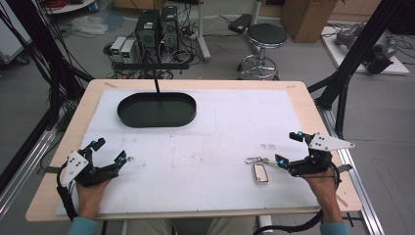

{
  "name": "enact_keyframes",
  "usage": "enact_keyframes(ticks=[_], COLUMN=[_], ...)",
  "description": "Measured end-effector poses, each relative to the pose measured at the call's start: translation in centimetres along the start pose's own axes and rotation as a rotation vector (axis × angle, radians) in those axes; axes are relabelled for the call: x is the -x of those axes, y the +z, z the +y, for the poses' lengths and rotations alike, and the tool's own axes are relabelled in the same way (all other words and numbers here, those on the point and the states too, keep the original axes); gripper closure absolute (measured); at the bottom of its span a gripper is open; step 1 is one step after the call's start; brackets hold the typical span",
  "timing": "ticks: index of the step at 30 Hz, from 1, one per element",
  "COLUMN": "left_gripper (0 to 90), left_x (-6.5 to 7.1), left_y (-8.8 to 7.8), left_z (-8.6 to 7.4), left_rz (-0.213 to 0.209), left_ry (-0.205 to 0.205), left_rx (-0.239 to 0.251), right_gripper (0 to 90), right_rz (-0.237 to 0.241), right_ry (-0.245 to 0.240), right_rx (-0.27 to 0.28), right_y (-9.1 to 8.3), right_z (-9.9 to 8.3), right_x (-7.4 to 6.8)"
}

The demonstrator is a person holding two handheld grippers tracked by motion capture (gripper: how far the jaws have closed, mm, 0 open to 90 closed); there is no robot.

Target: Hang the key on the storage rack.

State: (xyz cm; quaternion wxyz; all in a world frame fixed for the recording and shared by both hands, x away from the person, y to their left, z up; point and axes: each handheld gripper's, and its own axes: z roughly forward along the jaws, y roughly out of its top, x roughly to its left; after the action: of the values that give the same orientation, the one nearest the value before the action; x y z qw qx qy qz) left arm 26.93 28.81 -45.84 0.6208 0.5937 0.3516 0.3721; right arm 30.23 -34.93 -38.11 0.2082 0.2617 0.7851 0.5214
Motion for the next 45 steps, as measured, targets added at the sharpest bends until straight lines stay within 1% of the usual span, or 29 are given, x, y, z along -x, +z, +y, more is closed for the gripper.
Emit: enact_keyframes(ticks=[3, 4, 5, 6, 8, 10, 11, 12, 15, 16, 17, 19, 22, 23, 24, 25, 27, 29, 30, 31, 32, 33, 34, 36, 37, 40, 41, 42, 45], left_gripper=[11.1, 11.1, 11.1, 11.0, 11.0, 11.0, 11.1, 11.0, 11.0, 11.0, 11.1, 11.0, 11.0, 11.0, 11.0, 11.0, 11.0, 11.0, 11.0, 11.1, 11.1, 11.0, 11.0, 11.0, 11.0, 11.0, 11.0, 11.0, 11.1], left_x=[0.0, 0.0, 0.0, 0.0, 0.0, 0.0, 0.0, 0.0, 0.0, 0.0, 0.0, 0.0, 0.0, 0.0, 0.0, 0.0, 0.0, 0.0, 0.0, 0.0, 0.0, 0.0, 0.0, 0.0, 0.0, 0.0, 0.0, 0.0, 0.0], left_y=[0.0, 0.0, 0.0, 0.0, 0.0, 0.0, 0.0, 0.0, 0.0, 0.0, 0.0, 0.0, 0.0, 0.0, 0.0, 0.0, 0.0, 0.0, 0.0, 0.0, 0.0, 0.0, 0.0, 0.0, 0.0, 0.0, 0.0, 0.0, 0.0], left_z=[0.0, 0.0, 0.0, 0.0, 0.0, 0.0, 0.0, 0.0, 0.0, 0.0, 0.0, 0.0, 0.0, 0.0, 0.0, 0.0, 0.0, 0.0, 0.0, 0.0, 0.0, 0.0, 0.0, 0.0, 0.0, 0.0, 0.0, 0.0, 0.0], left_rz=[0.000, 0.000, 0.000, 0.001, 0.000, 0.001, 0.001, 0.002, 0.001, 0.000, 0.001, 0.001, 0.000, 0.000, 0.000, 0.002, 0.001, 0.001, 0.001, 0.001, 0.001, 0.001, 0.001, 0.000, 0.000, 0.001, 0.000, 0.000, 0.000], left_ry=[0.000, 0.000, 0.000, 0.000, -0.001, -0.001, 0.000, 0.000, -0.001, -0.001, -0.001, 0.000, -0.002, -0.001, -0.001, -0.001, -0.001, -0.001, -0.001, -0.001, -0.001, 0.000, 0.000, 0.000, 0.000, 0.000, 0.000, 0.000, 0.001], left_rx=[0.000, 0.000, 0.000, 0.001, 0.000, 0.001, 0.001, 0.001, 0.001, 0.001, 0.001, 0.000, 0.001, 0.001, 0.001, 0.002, 0.003, 0.003, 0.003, 0.003, 0.003, 0.003, 0.003, 0.003, 0.003, 0.003, 0.003, 0.003, 0.003], right_gripper=[5.0, 5.0, 5.0, 5.0, 4.9, 5.0, 4.9, 5.0, 5.1, 5.1, 5.2, 5.3, 6.0, 6.0, 6.0, 6.0, 6.0, 6.1, 6.1, 9.1, 9.1, 16.4, 16.5, 16.9, 21.3, 21.5, 21.8, 24.9, 27.9], right_rz=[-0.003, 0.006, 0.006, 0.015, 0.050, 0.063, 0.080, 0.089, 0.100, 0.100, 0.103, 0.103, 0.110, 0.116, 0.116, 0.125, 0.127, 0.134, 0.134, 0.143, 0.143, 0.168, 0.175, 0.172, 0.181, 0.183, 0.187, 0.192, 0.199], right_ry=[-0.021, -0.026, -0.026, -0.035, -0.028, -0.034, -0.025, -0.026, -0.037, -0.037, -0.051, -0.055, -0.062, -0.057, -0.057, -0.064, -0.074, -0.078, -0.078, -0.078, -0.078, -0.078, -0.081, -0.077, -0.070, -0.067, -0.065, -0.070, -0.065], right_rx=[-0.081, -0.102, -0.102, -0.151, -0.198, -0.219, -0.228, -0.236, -0.275, -0.275, -0.306, -0.337, -0.358, -0.384, -0.384, -0.418, -0.451, -0.473, -0.473, -0.500, -0.500, -0.519, -0.526, -0.532, -0.544, -0.556, -0.566, -0.591, -0.607], right_y=[0.0, 0.1, 0.1, 0.1, 0.2, 0.3, 0.3, 0.3, 0.2, 0.2, 0.2, 0.2, 0.3, 0.4, 0.4, 0.5, 0.7, 0.9, 0.9, 1.0, 1.0, 1.1, 1.1, 1.1, 1.2, 1.3, 1.4, 1.5, 1.8], right_z=[0.1, 0.1, 0.1, 0.0, 0.0, -0.1, -0.2, -0.2, -0.1, -0.1, -0.1, -0.1, -0.2, -0.3, -0.3, -0.4, -0.4, -0.5, -0.5, -0.5, -0.5, -0.7, -0.7, -0.8, -1.0, -1.2, -1.3, -1.6, -2.0], right_x=[0.6, 0.8, 0.8, 1.3, 1.6, 2.1, 2.2, 2.3, 2.7, 2.7, 2.9, 3.2, 3.4, 3.6, 3.6, 3.9, 4.0, 4.2, 4.2, 4.3, 4.3, 4.5, 4.5, 4.5, 4.6, 4.7, 4.8, 4.8, 4.8])
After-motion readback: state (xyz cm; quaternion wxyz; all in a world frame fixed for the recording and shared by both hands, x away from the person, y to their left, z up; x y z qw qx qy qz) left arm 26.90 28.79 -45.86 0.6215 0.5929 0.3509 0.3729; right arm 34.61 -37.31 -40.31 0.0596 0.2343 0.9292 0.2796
